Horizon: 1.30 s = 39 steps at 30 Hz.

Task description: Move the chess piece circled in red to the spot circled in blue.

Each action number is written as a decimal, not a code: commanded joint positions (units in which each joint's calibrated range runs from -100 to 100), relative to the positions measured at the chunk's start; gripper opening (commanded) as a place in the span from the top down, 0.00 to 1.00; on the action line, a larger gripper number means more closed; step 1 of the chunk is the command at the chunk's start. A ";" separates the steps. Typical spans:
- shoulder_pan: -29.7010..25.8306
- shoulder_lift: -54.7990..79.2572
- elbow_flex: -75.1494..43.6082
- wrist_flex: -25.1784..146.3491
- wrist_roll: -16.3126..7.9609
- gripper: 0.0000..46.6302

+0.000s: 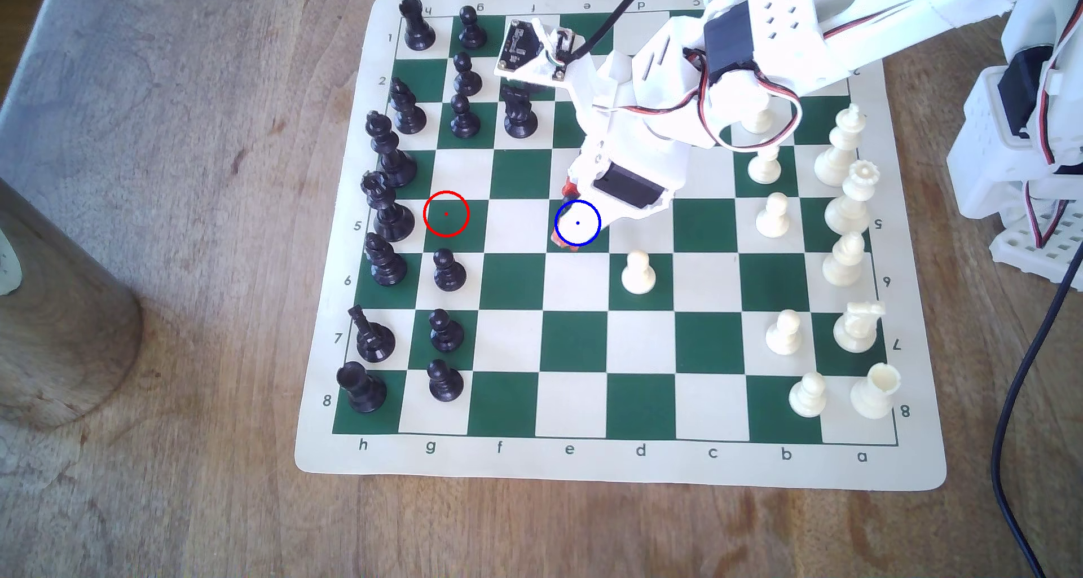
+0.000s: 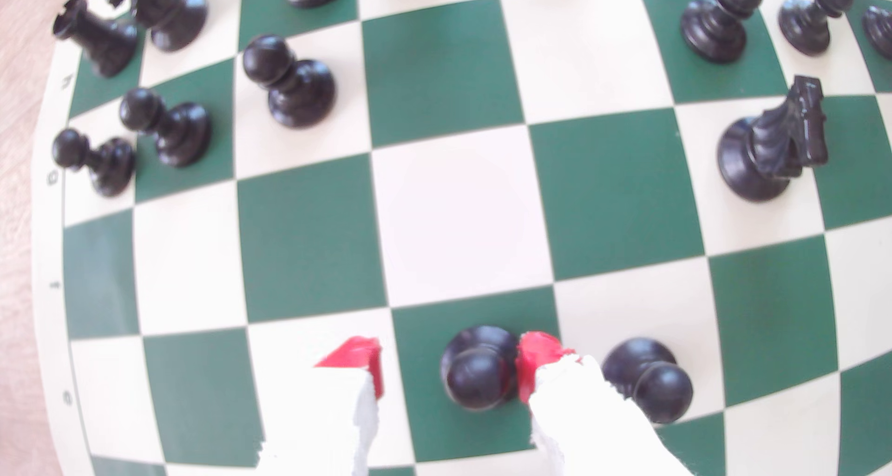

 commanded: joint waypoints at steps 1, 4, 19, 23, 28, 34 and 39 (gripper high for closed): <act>0.89 -1.75 -2.55 0.43 0.00 0.59; 1.12 -3.70 -2.46 2.64 0.00 0.56; 1.28 -24.92 0.98 19.68 -0.34 0.52; 0.73 -36.21 5.51 26.15 -0.44 0.50; 1.51 -52.00 11.32 34.50 -0.49 0.49; 1.20 -70.68 16.30 45.39 -0.20 0.50; 1.04 -83.16 22.74 51.05 0.44 0.63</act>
